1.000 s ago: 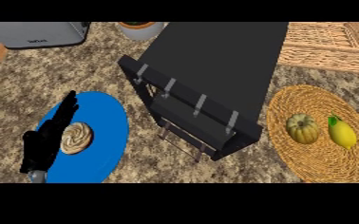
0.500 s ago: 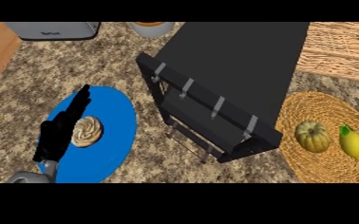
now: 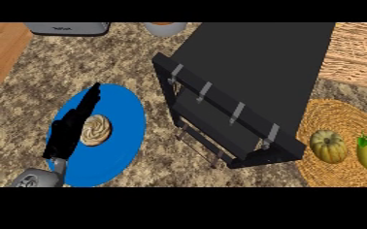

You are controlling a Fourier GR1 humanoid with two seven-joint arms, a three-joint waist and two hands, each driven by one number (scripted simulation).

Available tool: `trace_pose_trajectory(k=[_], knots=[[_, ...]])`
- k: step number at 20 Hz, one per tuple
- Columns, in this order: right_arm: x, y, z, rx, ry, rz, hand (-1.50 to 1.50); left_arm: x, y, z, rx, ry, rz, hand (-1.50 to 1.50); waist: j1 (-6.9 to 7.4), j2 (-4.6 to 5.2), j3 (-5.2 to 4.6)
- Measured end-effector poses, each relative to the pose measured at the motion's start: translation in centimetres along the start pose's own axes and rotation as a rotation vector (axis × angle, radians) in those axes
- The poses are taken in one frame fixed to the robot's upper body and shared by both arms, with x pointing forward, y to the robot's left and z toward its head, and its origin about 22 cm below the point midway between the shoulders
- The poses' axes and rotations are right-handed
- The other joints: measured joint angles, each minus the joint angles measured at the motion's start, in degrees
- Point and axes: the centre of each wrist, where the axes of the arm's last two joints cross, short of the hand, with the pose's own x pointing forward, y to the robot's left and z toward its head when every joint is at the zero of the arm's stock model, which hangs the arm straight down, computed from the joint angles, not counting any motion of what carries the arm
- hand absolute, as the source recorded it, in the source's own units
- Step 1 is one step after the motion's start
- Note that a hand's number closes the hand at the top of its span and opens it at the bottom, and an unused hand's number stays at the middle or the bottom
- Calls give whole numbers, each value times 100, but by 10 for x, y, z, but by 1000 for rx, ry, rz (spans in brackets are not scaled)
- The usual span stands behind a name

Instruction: Pick the lemon from the placemat and place it in the tiered shelf

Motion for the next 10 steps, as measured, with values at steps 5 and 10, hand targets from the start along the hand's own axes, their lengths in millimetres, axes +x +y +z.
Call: trace_pose_trajectory(k=[5, 10], knots=[[37, 25, 5, 51, 52, 48, -150, -1, -1, -5, -17, 5, 14, 0, 33, -17, 17], [70, 48, 4, 114, 106, 71, -150, 0, -1, -6, -18, 18, 19, 0, 27, -28, 22]])
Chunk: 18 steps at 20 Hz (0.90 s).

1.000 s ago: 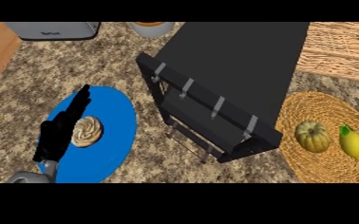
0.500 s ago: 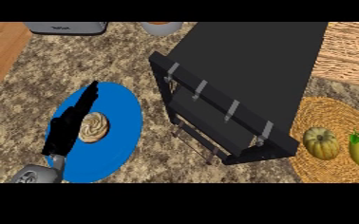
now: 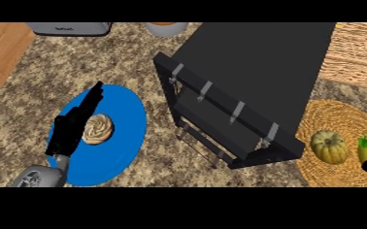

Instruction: Pick the lemon from the placemat and place it in the tiered shelf

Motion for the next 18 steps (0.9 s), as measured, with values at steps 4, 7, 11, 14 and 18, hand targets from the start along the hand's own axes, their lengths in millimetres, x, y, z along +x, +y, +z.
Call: trace_pose_trajectory(k=[4, 7, 11, 14, 18], knots=[[18, 13, -1, 26, 12, 18, -150, -2, 0, 2, 8, 1, 3, 0, -47, -16, 4], [24, 21, -5, 28, 28, 32, -150, -2, 3, 5, 11, 10, 4, 0, -86, -21, 3], [30, 35, -5, 4, 37, 75, -150, -5, 3, 6, 17, 9, 3, 0, -128, -31, 10], [30, 37, -10, -11, 59, 95, -150, -3, 3, 9, 18, 13, 1, 0, -143, -39, 6], [24, 42, -17, -12, 81, 122, -150, -6, 4, 8, 25, 14, 0, 0, -177, -45, 10]])
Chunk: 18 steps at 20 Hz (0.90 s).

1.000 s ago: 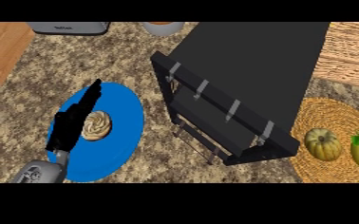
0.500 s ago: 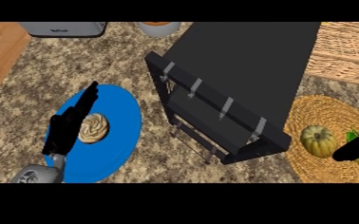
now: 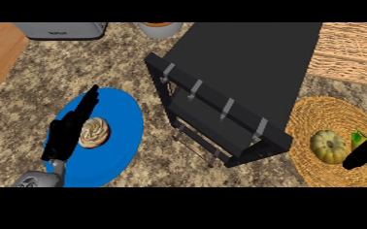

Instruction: Pick the lemon from the placemat and place it in the tiered shelf

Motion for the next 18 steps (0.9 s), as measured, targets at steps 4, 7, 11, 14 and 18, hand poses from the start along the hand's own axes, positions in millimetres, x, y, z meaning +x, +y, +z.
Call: trace_pose_trajectory(k=[4, 7, 11, 14, 18], knots=[[-5, 2, -9, 9, 24, 17, -150, 2, 0, 2, 0, 4, 11, 0, -6, 0, -6], [-6, 8, -10, 12, 30, 32, -150, 1, -1, 0, 2, 4, 7, 0, -16, -3, 0], [-8, 20, -18, 20, 50, 48, -150, 2, -2, 1, 0, 0, 4, 0, -8, -1, 1], [-9, 22, -25, 27, 66, 54, -150, 3, -3, 3, 1, 0, -2, 0, -1, 0, 3], [-8, 29, -30, 35, 74, 68, -150, 1, -1, 2, -3, 3, 3, 0, -9, 0, -2]])
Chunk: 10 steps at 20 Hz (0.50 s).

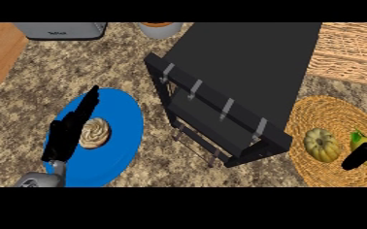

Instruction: Pick the lemon from the placemat and place it in the tiered shelf

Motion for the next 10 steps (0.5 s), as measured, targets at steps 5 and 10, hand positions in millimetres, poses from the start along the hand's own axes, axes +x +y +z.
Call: trace_pose_trajectory(k=[5, 10], knots=[[-1, 5, -10, 9, -12, -1, 150, -2, 2, 0, -7, -12, 8, 0, 5, -19, -32], [3, 10, -14, -7, -83, 16, 150, -1, 4, -2, -14, -6, 5, 0, -6, -45, -81]])
